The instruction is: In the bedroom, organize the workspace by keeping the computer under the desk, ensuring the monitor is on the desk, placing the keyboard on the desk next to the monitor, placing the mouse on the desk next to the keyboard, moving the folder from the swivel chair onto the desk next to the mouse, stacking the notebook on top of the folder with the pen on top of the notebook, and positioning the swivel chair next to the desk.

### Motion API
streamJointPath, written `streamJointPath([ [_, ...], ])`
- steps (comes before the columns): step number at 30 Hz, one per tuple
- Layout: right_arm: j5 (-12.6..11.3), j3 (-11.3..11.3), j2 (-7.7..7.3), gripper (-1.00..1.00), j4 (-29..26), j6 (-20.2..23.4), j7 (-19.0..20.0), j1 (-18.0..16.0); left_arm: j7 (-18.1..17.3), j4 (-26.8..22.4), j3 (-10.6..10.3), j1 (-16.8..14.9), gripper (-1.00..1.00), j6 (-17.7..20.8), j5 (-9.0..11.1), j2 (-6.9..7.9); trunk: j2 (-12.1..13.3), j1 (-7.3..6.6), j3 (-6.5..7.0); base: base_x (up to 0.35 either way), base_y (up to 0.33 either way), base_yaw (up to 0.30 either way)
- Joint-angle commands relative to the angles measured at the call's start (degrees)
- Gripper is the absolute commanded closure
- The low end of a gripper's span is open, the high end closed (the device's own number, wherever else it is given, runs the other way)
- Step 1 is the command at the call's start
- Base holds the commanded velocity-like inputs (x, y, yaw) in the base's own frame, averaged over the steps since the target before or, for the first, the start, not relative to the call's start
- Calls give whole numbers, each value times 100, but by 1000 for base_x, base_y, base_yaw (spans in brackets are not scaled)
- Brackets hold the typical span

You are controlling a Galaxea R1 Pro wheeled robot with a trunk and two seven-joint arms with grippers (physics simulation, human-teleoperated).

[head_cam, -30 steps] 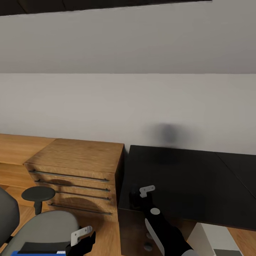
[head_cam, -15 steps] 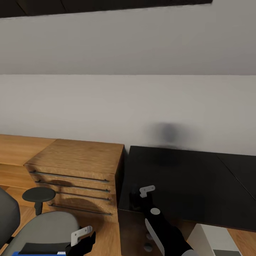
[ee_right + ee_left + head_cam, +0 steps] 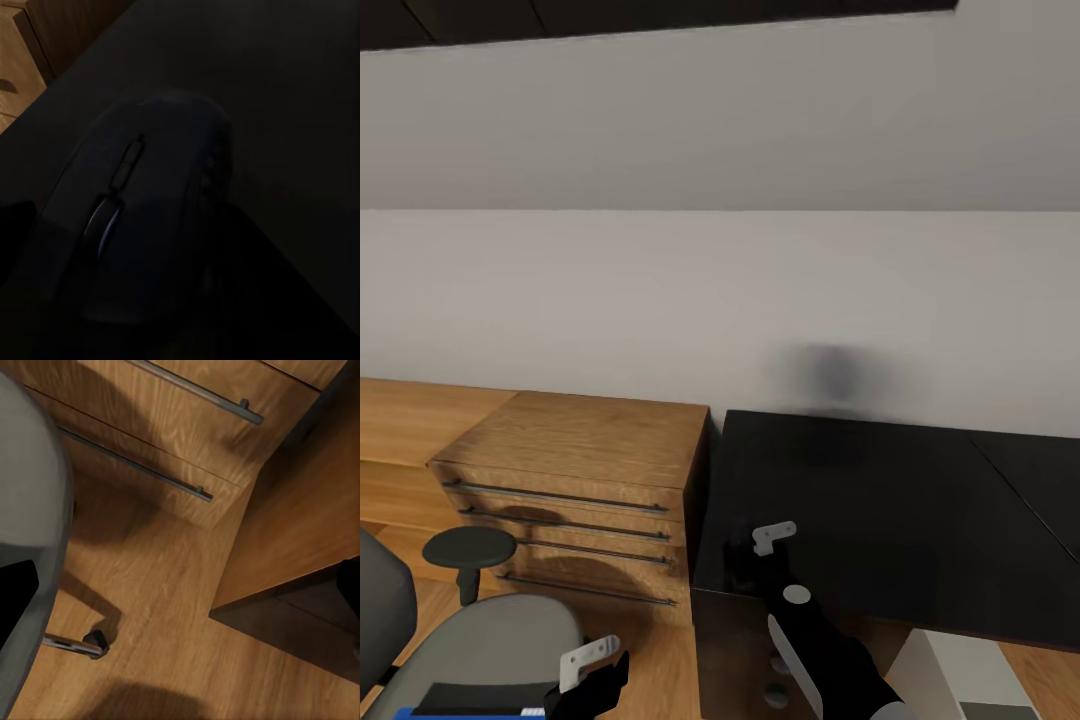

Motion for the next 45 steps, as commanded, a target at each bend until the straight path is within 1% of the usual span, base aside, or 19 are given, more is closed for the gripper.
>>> streamJointPath([
  [1, -74, 25, -4, 100, -9, 25, -49, -4, 48, -11, -21, -4, -100, 15, 38, 7, -4, 0, -6, 0, 0, 0],
  [15, -67, 25, -4, 100, -9, 25, -49, -4, 50, -11, -21, -3, -100, 15, 38, 7, -4, 0, -6, 0, 0, 0],
  [16, -66, 26, -4, -100, -9, 25, -49, -4, 49, -11, -21, -2, -100, 15, 38, 7, -4, 0, -6, 0, 0, 0],
  [45, -73, 32, -11, -100, -35, 25, -47, -4, 51, -11, -21, -2, -100, 21, 38, 7, -4, 0, -6, 0, 0, 0],
])
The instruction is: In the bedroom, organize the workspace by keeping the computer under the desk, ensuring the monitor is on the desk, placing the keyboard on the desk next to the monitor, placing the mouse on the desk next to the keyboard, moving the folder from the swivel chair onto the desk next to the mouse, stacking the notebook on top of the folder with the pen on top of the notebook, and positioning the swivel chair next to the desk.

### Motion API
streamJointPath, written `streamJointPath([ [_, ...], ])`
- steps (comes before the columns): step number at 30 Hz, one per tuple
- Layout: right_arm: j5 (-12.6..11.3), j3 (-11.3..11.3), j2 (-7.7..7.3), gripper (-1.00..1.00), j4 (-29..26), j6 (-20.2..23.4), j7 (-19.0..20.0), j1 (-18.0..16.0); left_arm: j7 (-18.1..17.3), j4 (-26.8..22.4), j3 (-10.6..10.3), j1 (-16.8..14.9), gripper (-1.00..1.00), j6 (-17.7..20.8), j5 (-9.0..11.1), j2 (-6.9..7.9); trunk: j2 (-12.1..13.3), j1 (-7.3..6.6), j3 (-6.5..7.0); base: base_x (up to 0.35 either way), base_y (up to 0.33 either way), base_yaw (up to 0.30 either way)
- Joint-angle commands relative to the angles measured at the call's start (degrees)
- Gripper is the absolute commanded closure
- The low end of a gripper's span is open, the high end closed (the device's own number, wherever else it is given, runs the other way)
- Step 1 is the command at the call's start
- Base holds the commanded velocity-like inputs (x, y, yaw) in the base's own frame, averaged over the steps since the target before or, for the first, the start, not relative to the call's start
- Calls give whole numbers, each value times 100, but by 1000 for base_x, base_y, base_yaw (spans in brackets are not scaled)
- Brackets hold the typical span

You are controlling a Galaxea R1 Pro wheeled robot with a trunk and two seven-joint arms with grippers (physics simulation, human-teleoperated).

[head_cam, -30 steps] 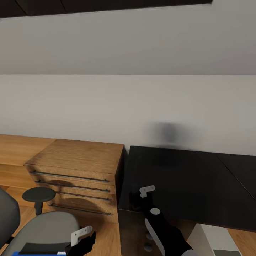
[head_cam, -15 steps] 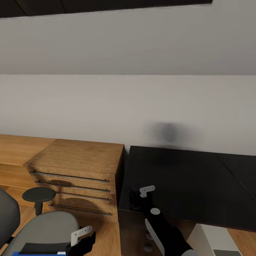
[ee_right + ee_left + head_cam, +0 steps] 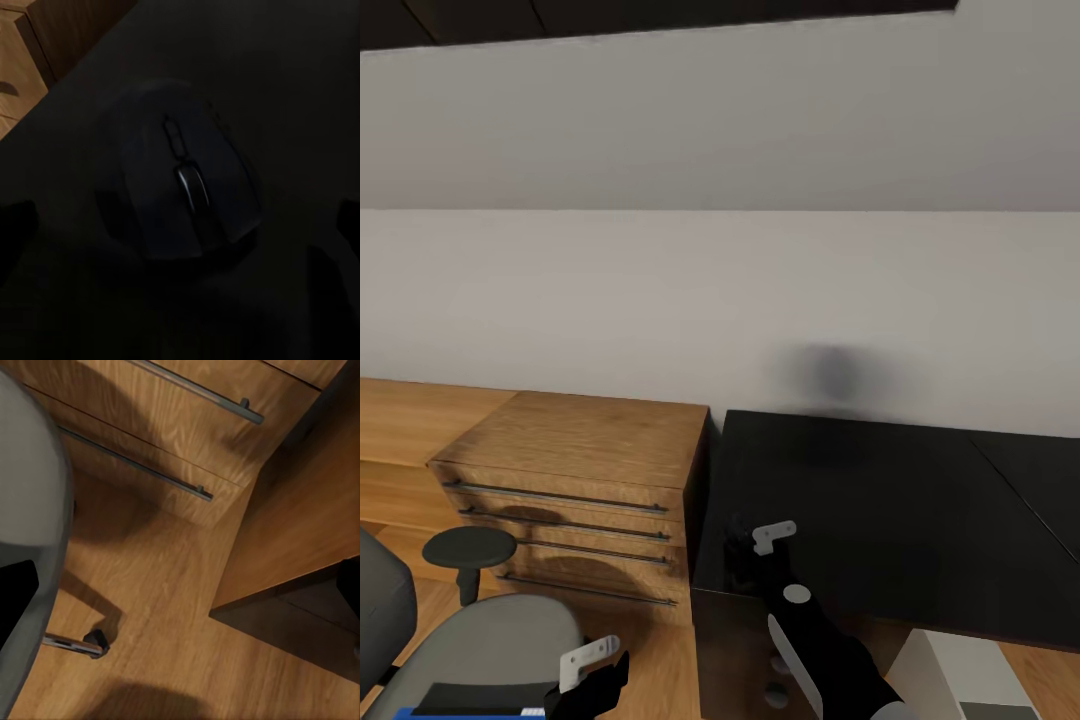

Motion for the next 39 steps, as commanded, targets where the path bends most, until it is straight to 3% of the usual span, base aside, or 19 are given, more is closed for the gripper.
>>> streamJointPath([
  [1, -60, 25, -5, -100, -16, 24, -49, -4, 48, -9, -21, -4, -100, 15, 38, 7, -4, 0, -6, 0, 0, 0],
  [11, -67, 32, 1, -100, -107, 37, -75, -3, 53, 22, -21, -4, -100, 14, 36, 7, -4, 0, -6, 0, 0, 0],
  [21, -68, 27, -14, -100, -1178, 540, -160, 126, 62, 186, -23, -6, -100, 1, 4, 7, -4, 0, -6, 0, 0, 0],
  [25, -74, 20, -20, -100, -1524, 724, -363, 253, 67, 200, -27, -2, -100, 2, 2, 6, -4, 0, -6, -72, 0, 0],
  [33, -91, 20, -24, -100, -1631, 772, -721, 342, 65, 209, -39, -3, -100, 7, 2, -8, -4, 0, -6, -269, 0, 0],
  [34, -82, 18, -24, -100, -1643, 767, -966, 472, 66, 211, -44, -3, -100, 8, -1, -9, -4, 0, -6, -327, 0, 0],
  [39, -78, 17, -115, -100, -1727, 740, -1219, 790, 70, 212, -51, -6, -100, 8, -4, -14, -4, 0, -6, -332, -29, 0],
])
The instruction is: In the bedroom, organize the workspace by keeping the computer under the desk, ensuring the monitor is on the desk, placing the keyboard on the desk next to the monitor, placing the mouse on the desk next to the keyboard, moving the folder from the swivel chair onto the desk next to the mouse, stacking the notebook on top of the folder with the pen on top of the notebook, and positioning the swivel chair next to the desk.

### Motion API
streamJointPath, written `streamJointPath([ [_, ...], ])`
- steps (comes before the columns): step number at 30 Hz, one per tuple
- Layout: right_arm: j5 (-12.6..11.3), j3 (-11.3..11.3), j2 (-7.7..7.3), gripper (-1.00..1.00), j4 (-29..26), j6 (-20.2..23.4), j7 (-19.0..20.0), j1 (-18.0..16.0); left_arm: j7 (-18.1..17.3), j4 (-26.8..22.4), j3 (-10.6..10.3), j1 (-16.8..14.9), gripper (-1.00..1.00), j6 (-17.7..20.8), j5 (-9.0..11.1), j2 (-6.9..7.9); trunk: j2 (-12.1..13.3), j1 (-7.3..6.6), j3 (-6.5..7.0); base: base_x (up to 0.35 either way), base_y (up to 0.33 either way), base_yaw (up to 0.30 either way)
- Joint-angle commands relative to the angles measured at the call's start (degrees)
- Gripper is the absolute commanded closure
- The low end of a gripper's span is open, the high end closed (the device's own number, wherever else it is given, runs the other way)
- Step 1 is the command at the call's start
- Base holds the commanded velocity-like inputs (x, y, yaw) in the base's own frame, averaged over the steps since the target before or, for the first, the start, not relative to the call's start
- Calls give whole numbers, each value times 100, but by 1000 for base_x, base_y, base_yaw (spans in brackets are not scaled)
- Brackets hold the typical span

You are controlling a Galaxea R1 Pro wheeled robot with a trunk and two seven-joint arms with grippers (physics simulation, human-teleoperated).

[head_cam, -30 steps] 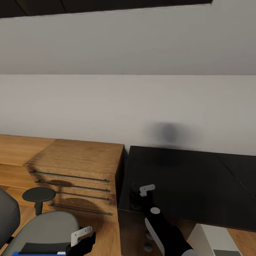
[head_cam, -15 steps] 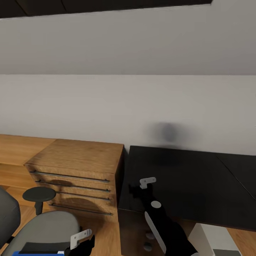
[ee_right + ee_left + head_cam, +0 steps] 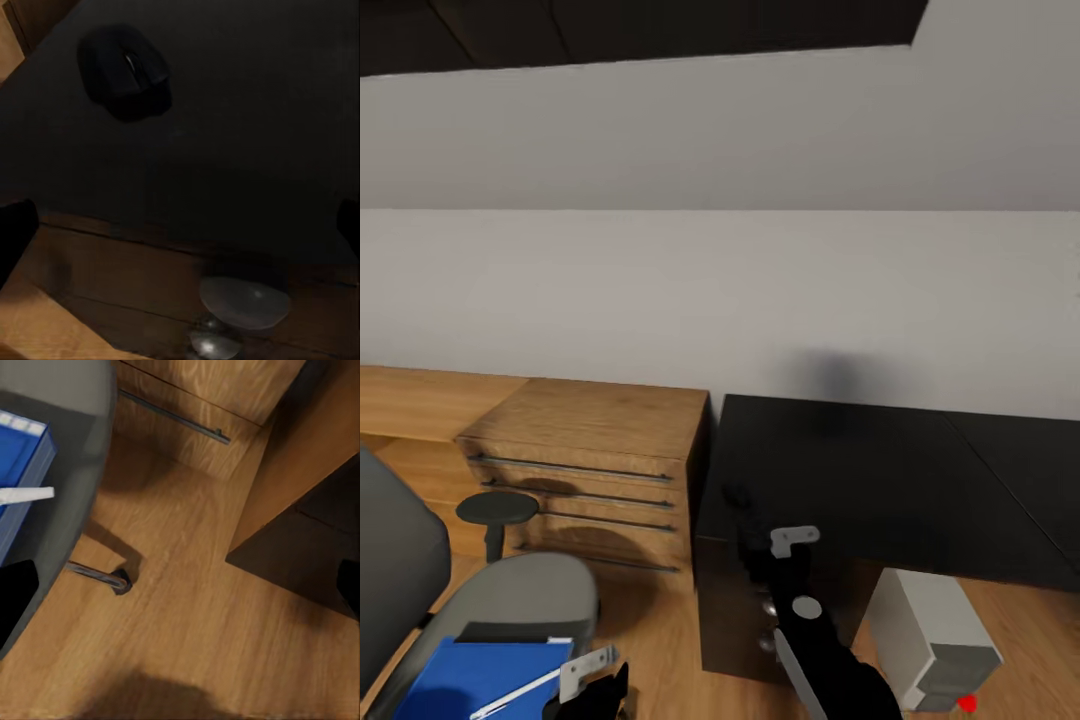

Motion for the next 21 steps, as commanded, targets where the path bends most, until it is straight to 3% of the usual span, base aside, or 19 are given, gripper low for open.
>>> streamJointPath([
  [1, -60, 16, -30, -100, -20, 10, -64, 49, 51, -12, -23, -4, -100, 16, 36, 6, -4, -4, -6, -335, -72, 0],
  [10, -56, 17, -243, -100, -44, -144, -117, 647, 51, -7, -37, -4, -100, 16, 32, -5, -4, -4, -6, -299, -163, 0],
  [11, -60, 18, -375, -100, 105, -422, -112, 815, 49, 10, -47, -4, -100, 16, 33, -7, -4, -4, -6, -235, -214, 0],
  [14, -73, 22, -517, -100, 615, -974, -105, 953, 43, 87, -81, -1, -100, 16, 35, -12, -4, -4, -6, -172, -151, 0],
  [21, -80, 45, -580, -100, 1569, -1894, -75, 1033, 29, 178, -154, -2, -100, 16, 32, -19, -4, -4, -6, -46, -39, 0],
])
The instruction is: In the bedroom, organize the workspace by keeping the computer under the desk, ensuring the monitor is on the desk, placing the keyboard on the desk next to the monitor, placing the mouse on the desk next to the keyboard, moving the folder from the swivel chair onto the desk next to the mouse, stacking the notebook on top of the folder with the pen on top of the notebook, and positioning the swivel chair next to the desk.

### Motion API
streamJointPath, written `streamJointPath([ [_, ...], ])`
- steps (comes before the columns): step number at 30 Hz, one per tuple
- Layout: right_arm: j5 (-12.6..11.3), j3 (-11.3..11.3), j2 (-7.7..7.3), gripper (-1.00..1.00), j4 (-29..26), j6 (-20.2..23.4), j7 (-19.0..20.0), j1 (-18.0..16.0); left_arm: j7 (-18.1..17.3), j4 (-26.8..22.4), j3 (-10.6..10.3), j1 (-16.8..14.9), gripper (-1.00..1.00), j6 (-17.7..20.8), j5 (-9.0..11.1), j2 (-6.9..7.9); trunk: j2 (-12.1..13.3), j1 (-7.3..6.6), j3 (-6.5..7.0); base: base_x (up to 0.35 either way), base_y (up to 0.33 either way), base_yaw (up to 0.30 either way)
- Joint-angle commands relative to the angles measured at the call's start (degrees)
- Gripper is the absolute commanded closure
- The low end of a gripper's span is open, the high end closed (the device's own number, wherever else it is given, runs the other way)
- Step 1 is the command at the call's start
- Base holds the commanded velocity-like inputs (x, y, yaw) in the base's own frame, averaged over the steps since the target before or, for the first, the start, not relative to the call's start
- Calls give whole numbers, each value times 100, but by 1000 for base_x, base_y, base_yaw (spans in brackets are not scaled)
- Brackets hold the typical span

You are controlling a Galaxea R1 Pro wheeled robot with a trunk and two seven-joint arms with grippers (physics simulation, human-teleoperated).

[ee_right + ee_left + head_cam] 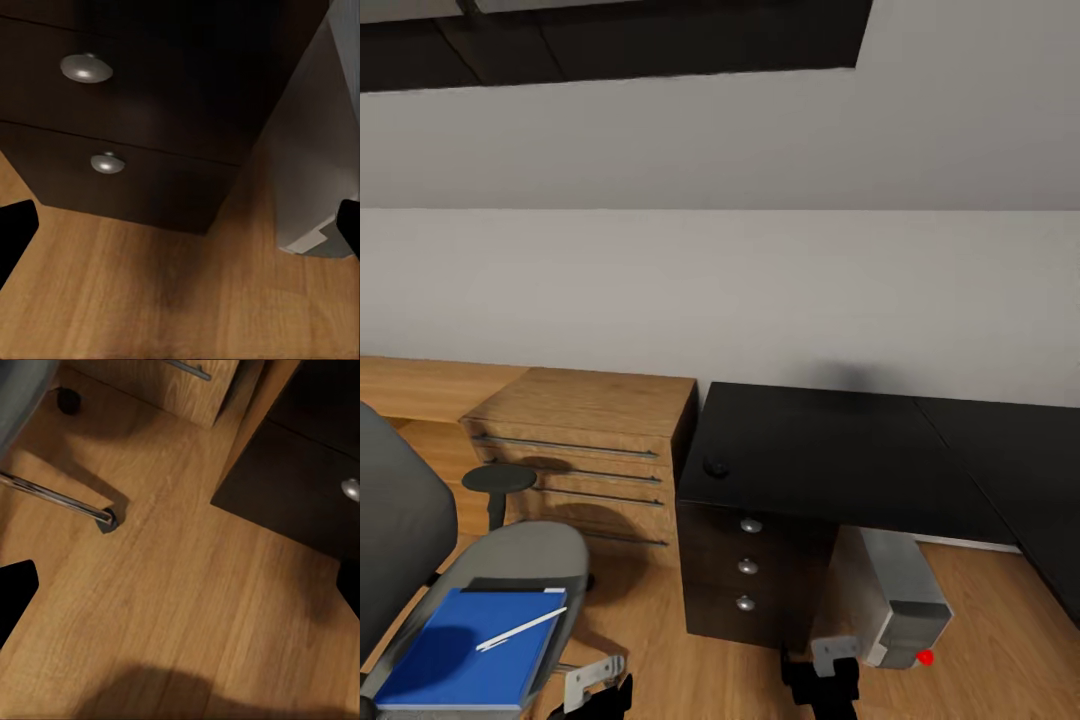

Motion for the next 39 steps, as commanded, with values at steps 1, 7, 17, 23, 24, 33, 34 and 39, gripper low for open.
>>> streamJointPath([
  [1, -62, 25, -5, -100, 112, -134, -29, -3, 48, -5, -29, -4, -100, 17, 39, 6, -3, 0, -6, -16, -14, 0],
  [7, -76, 30, -5, -100, 977, -857, 29, 8, 59, 49, -60, -6, -100, 23, 43, -1, 117, -66, 48, -7, -6, 0],
  [17, -52, 46, 162, -100, 1748, -1939, 87, 10, 63, 350, -114, -4, -100, 24, 36, -140, 518, -286, 228, -1, 0, 0],
  [23, -31, 27, 282, -100, 2105, -2166, 89, 10, 62, 419, -124, -6, -100, 24, 27, -208, 759, -418, 336, 0, 0, 0],
  [24, -30, 24, 284, -100, 2116, -2173, 89, 10, 62, 421, -124, -6, -100, 24, 29, -210, 799, -440, 353, 0, 0, 0],
  [33, -34, -3, 250, -100, 2206, -2208, 93, 2, 94, 430, -104, -5, -100, 23, 43, -210, 1160, -637, 515, 0, 0, 0],
  [34, -34, -3, 250, -100, 2211, -2210, 94, 2, 95, 430, -103, -5, -100, 23, 43, -211, 1200, -659, 533, 0, 0, 0],
  [39, -30, -5, 246, -100, 2287, -2299, 97, 2, 90, 433, -105, -6, -100, 24, 43, -216, 1400, -769, 623, -1, 0, 0],
])
